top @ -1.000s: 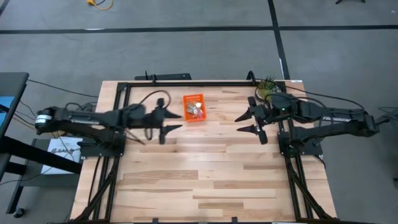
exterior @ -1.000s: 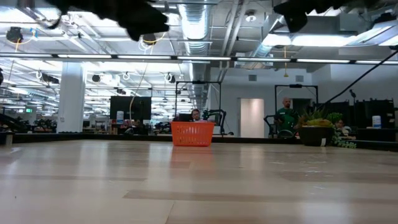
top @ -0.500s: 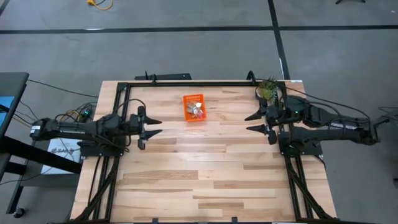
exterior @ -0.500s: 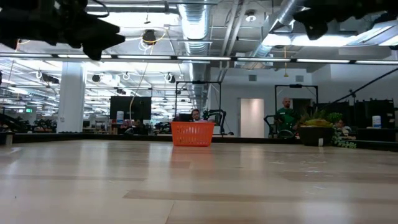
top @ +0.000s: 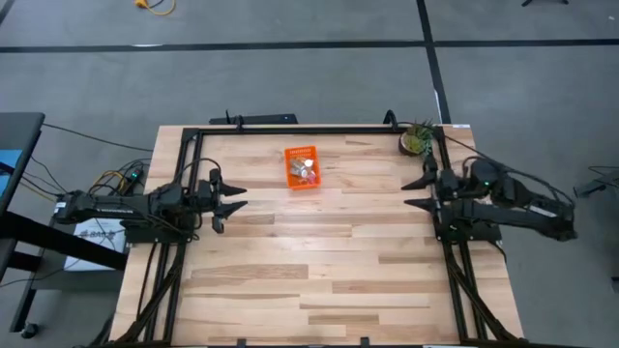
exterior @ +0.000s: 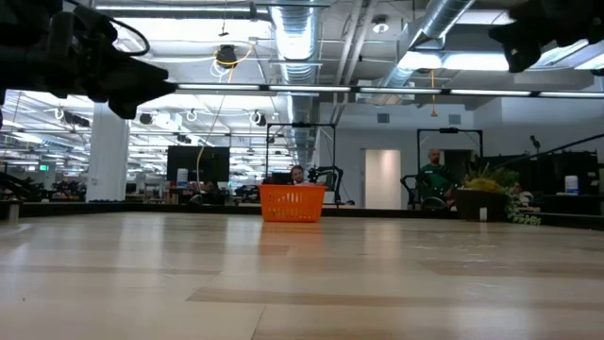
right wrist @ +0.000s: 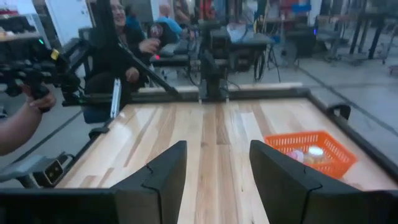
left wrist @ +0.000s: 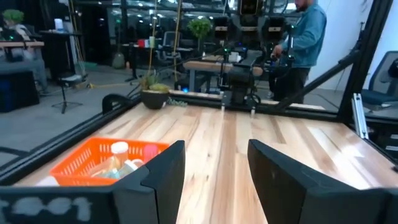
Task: Pick and place pill bottles into a basket
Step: Return to Home Position
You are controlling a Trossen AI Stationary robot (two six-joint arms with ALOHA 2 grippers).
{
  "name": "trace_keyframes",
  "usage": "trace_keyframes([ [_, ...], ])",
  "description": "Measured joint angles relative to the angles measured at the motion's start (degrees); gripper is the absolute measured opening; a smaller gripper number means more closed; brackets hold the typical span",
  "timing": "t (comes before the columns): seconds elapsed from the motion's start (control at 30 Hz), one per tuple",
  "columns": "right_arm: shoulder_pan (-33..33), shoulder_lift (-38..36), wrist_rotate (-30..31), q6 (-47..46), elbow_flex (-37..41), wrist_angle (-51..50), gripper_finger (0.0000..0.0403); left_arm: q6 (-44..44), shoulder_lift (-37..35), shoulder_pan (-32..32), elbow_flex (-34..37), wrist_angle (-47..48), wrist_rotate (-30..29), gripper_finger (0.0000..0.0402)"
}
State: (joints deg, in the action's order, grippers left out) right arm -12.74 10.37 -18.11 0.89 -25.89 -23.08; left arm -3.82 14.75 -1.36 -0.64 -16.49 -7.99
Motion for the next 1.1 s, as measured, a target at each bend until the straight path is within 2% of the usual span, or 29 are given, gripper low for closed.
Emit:
trace_keyframes([
  [0.27,2.91,-10.11,0.00,-1.72,-0.01,-0.87,0.0171,-0.17,0.08,0.54,0.06,0.29,0.09,0.0164],
  [0.47,4.68,-10.07,-1.50,-7.53,0.03,-0.81,0.0171,-0.02,0.10,0.54,0.09,0.33,-0.14,0.0164],
  [0.63,6.69,-10.21,-1.49,-8.00,5.59,7.82,0.0171,0.02,0.10,0.54,0.12,0.51,-0.26,0.0164],
  [0.87,8.86,-10.25,-1.28,-5.43,17.13,22.70,0.0171,0.07,0.10,0.54,0.17,0.48,-0.28,0.0164],
  [1.1,8.86,-10.25,-1.07,-5.46,23.10,25.62,0.0171,0.07,0.10,0.54,0.22,0.50,-0.29,0.0164],
])
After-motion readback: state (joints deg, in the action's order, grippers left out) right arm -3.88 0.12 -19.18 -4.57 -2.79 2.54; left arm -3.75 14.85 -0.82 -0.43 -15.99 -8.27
